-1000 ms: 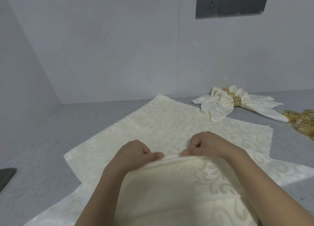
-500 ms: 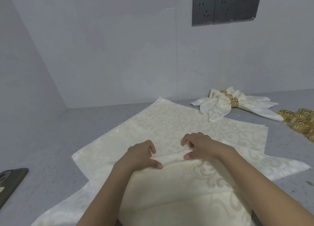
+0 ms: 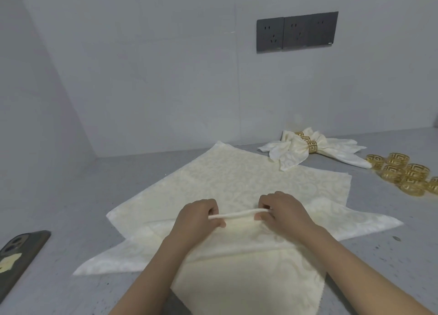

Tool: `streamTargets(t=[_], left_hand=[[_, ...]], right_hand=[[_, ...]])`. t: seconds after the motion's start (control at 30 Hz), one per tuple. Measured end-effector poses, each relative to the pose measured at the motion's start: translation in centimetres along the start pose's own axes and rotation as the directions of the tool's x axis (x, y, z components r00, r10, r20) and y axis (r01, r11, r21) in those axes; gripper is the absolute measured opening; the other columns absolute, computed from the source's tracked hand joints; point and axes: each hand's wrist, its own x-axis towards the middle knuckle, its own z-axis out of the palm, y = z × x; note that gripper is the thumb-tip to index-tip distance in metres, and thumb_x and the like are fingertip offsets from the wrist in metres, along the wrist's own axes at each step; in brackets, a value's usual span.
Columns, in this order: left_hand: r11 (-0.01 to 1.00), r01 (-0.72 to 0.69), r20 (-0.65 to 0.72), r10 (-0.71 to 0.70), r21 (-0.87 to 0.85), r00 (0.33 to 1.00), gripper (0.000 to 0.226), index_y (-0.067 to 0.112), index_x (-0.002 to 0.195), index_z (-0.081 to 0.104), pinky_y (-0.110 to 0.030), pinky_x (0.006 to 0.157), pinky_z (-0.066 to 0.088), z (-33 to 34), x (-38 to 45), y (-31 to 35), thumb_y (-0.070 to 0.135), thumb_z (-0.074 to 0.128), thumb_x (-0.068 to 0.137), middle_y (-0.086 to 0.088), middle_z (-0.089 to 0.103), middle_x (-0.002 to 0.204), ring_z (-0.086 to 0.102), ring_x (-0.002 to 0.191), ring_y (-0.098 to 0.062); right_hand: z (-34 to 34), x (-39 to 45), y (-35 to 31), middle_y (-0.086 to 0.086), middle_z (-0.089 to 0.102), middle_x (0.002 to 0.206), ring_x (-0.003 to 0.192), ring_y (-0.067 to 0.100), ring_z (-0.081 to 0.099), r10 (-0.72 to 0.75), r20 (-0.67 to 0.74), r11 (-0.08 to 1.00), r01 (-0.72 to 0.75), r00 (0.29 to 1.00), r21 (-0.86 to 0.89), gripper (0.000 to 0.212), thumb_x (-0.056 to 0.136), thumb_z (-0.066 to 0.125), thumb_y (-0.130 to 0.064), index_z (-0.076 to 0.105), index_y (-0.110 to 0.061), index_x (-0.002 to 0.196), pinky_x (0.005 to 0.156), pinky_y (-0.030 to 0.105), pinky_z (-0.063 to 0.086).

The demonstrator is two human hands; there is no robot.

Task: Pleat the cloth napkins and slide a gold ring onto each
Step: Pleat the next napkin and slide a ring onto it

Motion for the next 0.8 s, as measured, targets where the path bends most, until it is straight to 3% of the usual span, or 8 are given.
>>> streamTargets(t=[0.1,0.27,0.4,0.53,0.6,0.8], left_hand=[[0.999,-0.032,0.007,0.032,0.011,0.999,0.030,0.027,0.069,0.047,-0.019,0.058,0.031,0.3,-1.2,-0.2,0.041,0.073,0.074,0.011,0.053,0.072,0.046,0.071,-0.005],[0.994,-0.106,0.065,0.104,0.024,0.992,0.030,0.031,0.076,0.054,-0.018,0.072,0.037,0.5,-2.8,-0.4,0.060,0.062,0.079,0.014,0.054,0.084,0.047,0.084,-0.001],[0.997,-0.080,-0.034,0.080,0.006,0.996,0.033,0.034,0.062,0.041,-0.021,0.070,0.031,1.4,-2.8,-0.4,0.048,0.054,0.090,0.011,0.048,0.076,0.043,0.079,-0.004],[0.996,-0.059,-0.042,0.056,-0.068,0.998,0.021,0.035,0.076,0.044,-0.023,0.088,0.022,3.0,-3.0,-1.1,0.046,0.054,0.091,0.013,0.045,0.098,0.039,0.099,-0.006],[0.997,-0.054,-0.050,0.051,-0.060,0.997,0.018,0.032,0.083,0.044,-0.023,0.089,0.017,3.3,-2.8,-1.5,0.045,0.052,0.093,0.013,0.043,0.104,0.036,0.103,-0.005],[1.000,-0.013,-0.051,0.013,0.000,0.999,0.015,0.030,0.095,0.042,-0.023,0.088,0.015,3.5,-2.3,-1.9,0.044,0.048,0.095,0.014,0.040,0.106,0.031,0.102,-0.004]], right_hand=[[-0.5,-1.2,0.0,-0.009,0.055,0.077,0.079,0.010,0.047,0.004,0.077,0.998,-0.008,0.997,0.057,0.020,0.083,0.065,-0.043,0.052,-0.028,0.078,0.059,0.015,0.029],[-0.8,-2.1,0.2,-0.008,0.052,0.071,0.071,0.004,0.048,0.058,0.142,0.984,-0.080,0.988,0.156,0.032,0.083,0.063,-0.050,0.053,-0.027,0.064,0.059,0.016,0.033],[-0.2,-2.1,0.1,-0.008,0.049,0.067,0.067,0.005,0.047,0.123,0.099,0.968,-0.141,0.988,0.210,0.039,0.086,0.063,-0.043,0.044,-0.030,0.055,0.058,0.017,0.030],[1.5,-2.4,0.3,-0.011,0.045,0.084,0.087,0.012,0.040,0.115,0.057,0.988,-0.121,0.992,0.097,0.018,0.089,0.058,-0.041,0.051,-0.030,0.076,0.074,0.021,0.026],[2.0,-2.5,0.6,-0.013,0.039,0.095,0.093,0.011,0.034,0.112,0.045,0.992,-0.115,0.993,0.057,0.014,0.093,0.051,-0.042,0.054,-0.028,0.093,0.080,0.023,0.020],[2.2,-2.2,0.7,-0.012,0.043,0.111,0.100,0.011,0.031,0.159,0.062,0.987,-0.161,0.985,0.029,0.020,0.096,0.043,-0.044,0.049,-0.030,0.110,0.080,0.026,0.017]])
